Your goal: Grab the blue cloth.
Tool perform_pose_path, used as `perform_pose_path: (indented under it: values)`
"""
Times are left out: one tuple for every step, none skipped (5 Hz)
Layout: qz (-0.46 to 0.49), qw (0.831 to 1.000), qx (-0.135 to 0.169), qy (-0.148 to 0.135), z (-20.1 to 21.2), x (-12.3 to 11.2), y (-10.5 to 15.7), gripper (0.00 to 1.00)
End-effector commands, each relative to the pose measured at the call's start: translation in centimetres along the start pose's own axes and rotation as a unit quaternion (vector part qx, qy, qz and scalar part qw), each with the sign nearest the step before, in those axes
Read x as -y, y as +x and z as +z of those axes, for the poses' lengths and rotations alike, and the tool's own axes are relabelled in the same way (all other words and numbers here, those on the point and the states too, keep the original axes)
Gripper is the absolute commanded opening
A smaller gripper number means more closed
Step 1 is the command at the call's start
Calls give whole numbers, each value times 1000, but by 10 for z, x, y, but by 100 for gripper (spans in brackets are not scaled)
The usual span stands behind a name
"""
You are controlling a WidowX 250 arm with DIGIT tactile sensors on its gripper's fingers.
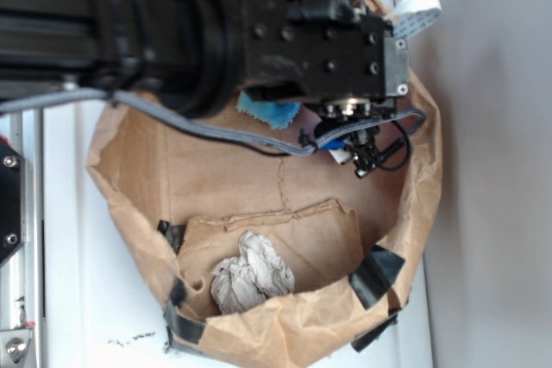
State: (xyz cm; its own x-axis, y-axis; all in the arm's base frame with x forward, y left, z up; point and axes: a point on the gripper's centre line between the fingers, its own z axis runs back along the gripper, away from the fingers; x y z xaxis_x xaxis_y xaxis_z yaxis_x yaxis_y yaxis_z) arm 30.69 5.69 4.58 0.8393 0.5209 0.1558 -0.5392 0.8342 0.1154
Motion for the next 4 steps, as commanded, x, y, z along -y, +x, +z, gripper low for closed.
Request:
perform_pose_path:
  values:
    - [3, 999, 26, -25, 38, -12, -2, 100]
    - [6, 998, 38, -44, 64, -25, -12, 100]
    - [16, 998, 51, -31, 56, -46, 26, 100]
    - [20, 999, 39, -9, 38, -46, 29, 100]
